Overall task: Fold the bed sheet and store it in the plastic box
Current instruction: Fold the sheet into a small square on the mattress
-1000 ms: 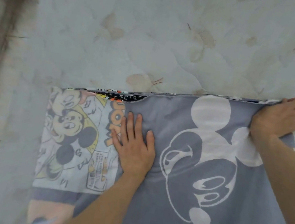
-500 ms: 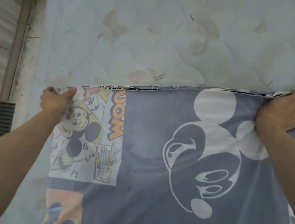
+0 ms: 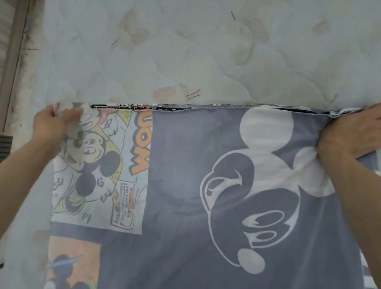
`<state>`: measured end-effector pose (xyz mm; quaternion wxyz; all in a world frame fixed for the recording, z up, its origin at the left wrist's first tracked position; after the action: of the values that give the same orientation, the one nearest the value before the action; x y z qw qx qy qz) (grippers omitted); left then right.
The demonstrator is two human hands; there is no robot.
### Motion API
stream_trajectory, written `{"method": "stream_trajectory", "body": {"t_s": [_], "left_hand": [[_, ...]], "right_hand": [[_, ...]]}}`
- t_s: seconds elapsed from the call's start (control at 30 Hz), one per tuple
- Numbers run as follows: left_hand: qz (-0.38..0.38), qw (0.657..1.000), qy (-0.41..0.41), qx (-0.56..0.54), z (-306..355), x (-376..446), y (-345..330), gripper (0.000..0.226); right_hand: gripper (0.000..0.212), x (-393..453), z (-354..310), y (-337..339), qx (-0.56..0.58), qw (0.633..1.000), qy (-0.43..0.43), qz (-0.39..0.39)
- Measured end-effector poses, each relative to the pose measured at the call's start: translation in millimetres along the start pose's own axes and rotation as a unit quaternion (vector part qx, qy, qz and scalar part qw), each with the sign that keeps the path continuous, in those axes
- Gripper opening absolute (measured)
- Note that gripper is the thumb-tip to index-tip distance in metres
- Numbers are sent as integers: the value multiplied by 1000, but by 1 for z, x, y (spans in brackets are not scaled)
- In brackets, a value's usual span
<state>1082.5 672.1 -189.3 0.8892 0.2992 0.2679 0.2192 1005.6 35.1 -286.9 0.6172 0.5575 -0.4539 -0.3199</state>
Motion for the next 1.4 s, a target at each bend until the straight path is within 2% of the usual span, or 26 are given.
{"method": "stream_trajectory", "body": {"t_s": [0.07,0.13,0.2,0.27,0.43,0.5,0.57,0.63,0.67,0.7,0.73,0.77,0.8,0.9,0.97,1.0,1.13,1.2,1.3,1.4], "left_hand": [[88,981,-164,54,8,-56,-18,28],[50,957,-269,98,-11,-127,-59,24],[-57,939,-311,134,-49,-188,-107,26],[-103,917,-348,164,-82,-220,-140,40],[-52,893,-428,128,-103,-203,-162,45],[-41,889,-441,111,-110,-200,-164,44],[-41,887,-450,90,-109,-198,-172,44],[-49,894,-438,75,-106,-196,-175,43],[-46,900,-427,71,-100,-195,-172,43],[-45,908,-410,69,-94,-192,-169,43],[-53,919,-385,67,-89,-191,-164,44],[-71,929,-355,71,-86,-193,-159,44],[-92,940,-321,71,-85,-199,-151,41],[-95,970,-224,26,-109,-232,-98,22],[-50,985,-162,12,-139,-267,-38,22],[-37,989,-140,24,-155,-287,-2,22],[-16,983,-151,105,-199,-359,165,16],[-4,976,-157,148,-215,-387,247,18],[-15,972,-108,206,-237,-418,351,25],[-53,983,-24,175,-242,-456,414,21]], "right_hand": [[48,1,1,-1,6,1000,1,-1],[51,3,2,-1,9,1000,-8,-5],[49,3,1,0,12,1000,-12,-9],[46,5,-1,1,35,999,-18,-14],[52,9,1,4,90,995,-46,25],[50,7,3,9,166,984,-68,7],[34,11,11,13,289,951,-109,-25],[15,0,31,28,545,810,-196,-95],[14,-12,41,44,607,767,-171,-118],[8,-23,50,68,568,809,-107,-108],[13,-40,59,101,461,884,-35,-73],[28,-58,70,132,371,925,84,-14],[38,-79,84,159,342,922,180,10],[49,-162,140,227,281,908,311,25],[54,-215,188,255,203,917,342,-11],[55,-242,218,268,174,926,331,-52],[25,-336,343,324,133,946,197,-221],[18,-365,401,359,118,948,130,-266],[25,-387,481,410,143,948,12,-284],[29,-397,544,456,152,932,-183,-275]]}}
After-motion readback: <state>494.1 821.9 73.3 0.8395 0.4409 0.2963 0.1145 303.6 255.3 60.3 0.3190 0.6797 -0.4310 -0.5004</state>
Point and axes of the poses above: each hand's wrist, its own x-axis towards the middle knuckle, its own y-axis out of the back of the hand, z = x × y, the point moved 4 cm from there along x, towards the middle knuckle, and after that the axes turned 8 degrees about -x, right-handed, at the moved point
